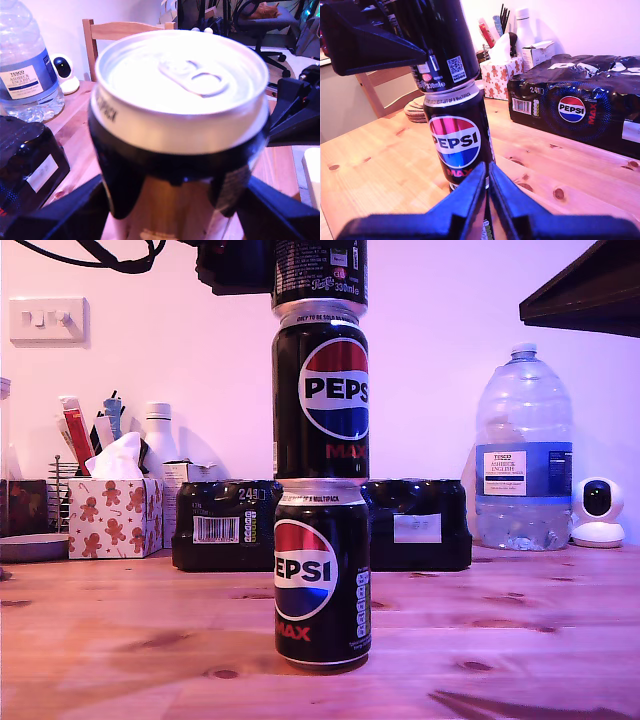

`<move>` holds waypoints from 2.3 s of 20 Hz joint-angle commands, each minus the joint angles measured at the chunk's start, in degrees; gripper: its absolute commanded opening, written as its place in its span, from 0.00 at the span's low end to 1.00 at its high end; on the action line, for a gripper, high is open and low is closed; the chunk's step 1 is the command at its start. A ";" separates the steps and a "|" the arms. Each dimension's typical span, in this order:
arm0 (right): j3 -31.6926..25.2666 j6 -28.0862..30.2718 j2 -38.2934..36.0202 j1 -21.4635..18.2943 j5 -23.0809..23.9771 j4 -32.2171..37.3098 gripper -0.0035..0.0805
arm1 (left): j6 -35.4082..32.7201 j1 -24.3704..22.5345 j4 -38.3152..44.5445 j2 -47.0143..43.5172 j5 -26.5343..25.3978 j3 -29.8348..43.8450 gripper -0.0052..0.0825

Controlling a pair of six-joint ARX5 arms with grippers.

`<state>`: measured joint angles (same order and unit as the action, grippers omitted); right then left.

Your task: Stack up the Pepsi cans on top of each other

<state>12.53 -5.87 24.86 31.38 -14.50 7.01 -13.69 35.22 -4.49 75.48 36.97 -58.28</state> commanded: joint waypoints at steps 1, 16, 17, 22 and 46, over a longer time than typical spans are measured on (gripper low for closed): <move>0.24 0.26 -0.02 0.17 -0.17 0.44 0.03 | 0.37 0.20 0.44 1.03 0.07 0.07 0.59; 0.33 0.26 -0.02 0.17 -0.20 0.42 0.03 | 0.83 0.20 -0.66 1.03 0.04 0.04 0.77; 0.33 0.26 -0.02 0.17 -0.17 0.44 0.03 | 0.83 0.20 -0.66 1.03 0.04 0.04 0.77; 0.33 0.26 -0.02 0.17 -0.17 0.42 0.03 | 1.70 0.20 -0.48 1.03 -0.02 0.04 0.85; 0.33 0.28 -0.02 0.17 -0.20 0.42 0.03 | 3.93 0.22 2.84 -1.05 0.28 0.02 0.88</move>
<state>12.53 -5.87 24.86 31.38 -14.50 7.01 -10.20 35.22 -2.26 75.46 37.01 -58.28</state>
